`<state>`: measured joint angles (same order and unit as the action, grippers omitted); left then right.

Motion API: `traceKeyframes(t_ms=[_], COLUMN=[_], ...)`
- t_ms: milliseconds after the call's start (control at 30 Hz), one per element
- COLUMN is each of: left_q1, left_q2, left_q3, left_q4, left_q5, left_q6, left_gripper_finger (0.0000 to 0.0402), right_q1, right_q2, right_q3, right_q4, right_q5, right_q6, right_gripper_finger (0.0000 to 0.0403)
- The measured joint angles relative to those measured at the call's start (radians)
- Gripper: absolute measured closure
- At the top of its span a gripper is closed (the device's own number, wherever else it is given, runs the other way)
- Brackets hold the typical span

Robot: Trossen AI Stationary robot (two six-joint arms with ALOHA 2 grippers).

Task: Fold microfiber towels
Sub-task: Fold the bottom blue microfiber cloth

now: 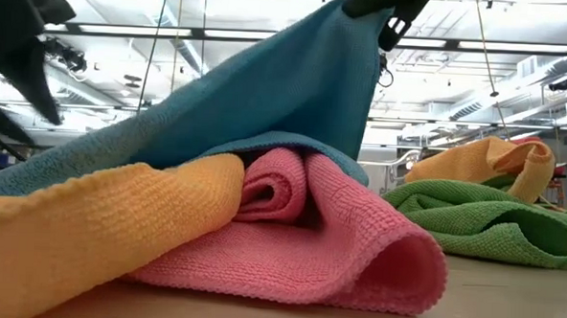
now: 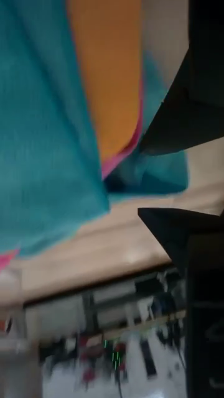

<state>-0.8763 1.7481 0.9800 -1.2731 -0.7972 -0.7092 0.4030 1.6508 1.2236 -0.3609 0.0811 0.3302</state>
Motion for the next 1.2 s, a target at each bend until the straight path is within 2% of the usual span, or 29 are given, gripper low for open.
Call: traceKeyframes(t_ms=[133, 433, 633, 800, 1000, 1100, 1200], left_q1=[0.0, 0.045, 0.136, 0.178, 0.218, 0.241, 0.248], left_q2=[0.0, -0.018, -0.14, -0.334, -0.561, -0.577, -0.564], left_q3=[-0.034, -0.103, -0.105, -0.105, -0.105, -0.108, -0.163], left_q4=[0.048, 0.207, 0.247, 0.287, 0.369, 0.372, 0.431], left_q5=[-0.093, -0.091, 0.003, 0.116, 0.191, 0.215, 0.218], left_q6=[0.046, 0.275, 0.415, 0.52, 0.596, 0.656, 0.741], left_gripper_finger=[0.0262, 0.0281, 0.03, 0.0316, 0.0331, 0.0332, 0.0323], right_q1=[-0.014, -0.036, -0.043, -0.042, -0.053, -0.056, -0.056], right_q2=[-0.004, -0.006, -0.006, -0.006, -0.006, -0.006, -0.006], right_q3=[0.0, 0.0, 0.0, 0.0, 0.0, 0.0, 0.0], right_q4=[-0.002, 0.0, 0.0, -0.001, 0.0, 0.0, 0.001], right_q5=[0.0, 0.0, 0.0, 0.0, 0.0, 0.0, 0.0], right_q6=[-0.001, -0.035, -0.046, -0.073, -0.083, -0.088, -0.088], right_gripper_finger=[0.0391, 0.0391, 0.0391, 0.0391, 0.0391, 0.0391, 0.0391])
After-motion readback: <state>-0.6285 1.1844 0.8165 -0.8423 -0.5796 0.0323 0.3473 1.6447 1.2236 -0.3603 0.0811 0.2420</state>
